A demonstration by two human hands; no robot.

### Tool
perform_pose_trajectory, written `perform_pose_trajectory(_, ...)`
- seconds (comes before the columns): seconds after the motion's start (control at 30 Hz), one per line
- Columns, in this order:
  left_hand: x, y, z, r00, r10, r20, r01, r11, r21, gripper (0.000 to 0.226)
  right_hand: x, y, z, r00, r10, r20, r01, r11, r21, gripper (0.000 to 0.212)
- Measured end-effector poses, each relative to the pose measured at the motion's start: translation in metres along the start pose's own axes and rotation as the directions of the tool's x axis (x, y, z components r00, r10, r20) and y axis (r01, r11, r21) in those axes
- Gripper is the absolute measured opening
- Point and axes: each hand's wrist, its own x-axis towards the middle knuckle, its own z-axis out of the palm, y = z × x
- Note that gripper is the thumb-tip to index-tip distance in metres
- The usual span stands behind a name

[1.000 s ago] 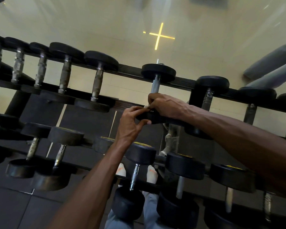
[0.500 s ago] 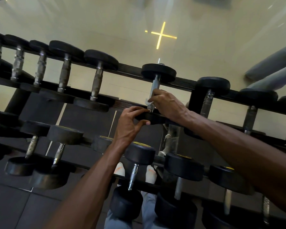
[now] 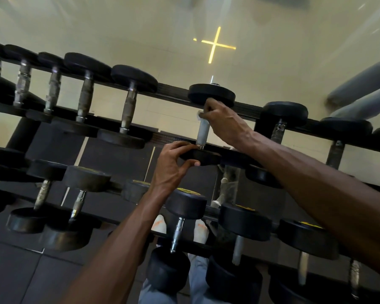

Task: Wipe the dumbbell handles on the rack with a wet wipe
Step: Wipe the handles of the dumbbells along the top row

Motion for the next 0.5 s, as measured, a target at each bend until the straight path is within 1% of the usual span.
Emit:
perform_pose_trajectory(0.03, 0.0, 0.0, 0.0, 1.0, -0.001, 0.001, 0.001, 1.0, 0.0, 0.048, 0.001, -0.002, 0.002, 1.0, 0.014, -0.002, -0.014, 1.0, 0.019, 0.025)
perform_pose_trajectory(0.07, -0.001, 0.0, 0.0, 1.0, -0.003, 0.004, 0.003, 1.0, -0.003, 0.049, -0.001, -0.006, 0.005, 0.999, -0.014, 0.046, 0.011, 0.999, 0.049, 0.022)
perform_pose_trajectory(0.13, -0.001, 0.0, 0.0, 1.0, -0.009, 0.014, 0.009, 1.0, -0.007, 0.051, -0.013, -0.02, 0.009, 0.97, -0.142, 0.195, 0.127, 0.988, 0.088, 0.019)
perform_pose_trajectory(0.17, -0.001, 0.0, 0.0, 1.0, -0.011, 0.019, 0.012, 1.0, -0.005, 0.053, -0.019, -0.025, 0.01, 0.953, -0.182, 0.243, 0.16, 0.981, 0.107, 0.024)
perform_pose_trajectory(0.2, 0.0, -0.002, 0.0, 1.0, -0.011, 0.02, 0.011, 1.0, -0.004, 0.054, -0.022, -0.027, 0.009, 0.945, -0.182, 0.27, 0.151, 0.98, 0.132, 0.031)
perform_pose_trajectory(0.27, 0.0, -0.002, 0.0, 1.0, -0.01, 0.011, 0.01, 1.0, -0.003, 0.053, -0.026, -0.018, 0.009, 0.956, -0.163, 0.244, 0.122, 0.977, 0.173, 0.056)
perform_pose_trajectory(0.3, 0.0, -0.002, 0.0, 1.0, -0.008, 0.01, 0.008, 1.0, -0.003, 0.052, -0.029, -0.012, 0.01, 0.967, -0.142, 0.213, 0.1, 0.975, 0.196, 0.063)
perform_pose_trajectory(0.33, 0.0, -0.001, 0.0, 1.0, -0.004, 0.01, 0.004, 1.0, -0.004, 0.051, -0.033, -0.009, 0.014, 0.978, -0.114, 0.173, 0.078, 0.976, 0.203, 0.059)
perform_pose_trajectory(0.4, 0.0, 0.001, -0.001, 1.0, 0.009, 0.005, -0.009, 1.0, -0.013, 0.049, -0.042, -0.01, 0.023, 0.992, -0.071, 0.103, 0.051, 0.981, 0.188, 0.034)
perform_pose_trajectory(0.43, -0.001, 0.001, -0.001, 1.0, 0.014, 0.004, -0.014, 1.0, -0.015, 0.048, -0.045, -0.012, 0.025, 0.992, -0.082, 0.096, 0.064, 0.983, 0.173, 0.031)
perform_pose_trajectory(0.5, -0.001, 0.0, -0.002, 1.0, 0.015, 0.003, -0.015, 1.0, -0.002, 0.048, -0.041, -0.014, 0.02, 0.988, -0.121, 0.094, 0.106, 0.982, 0.155, 0.045)
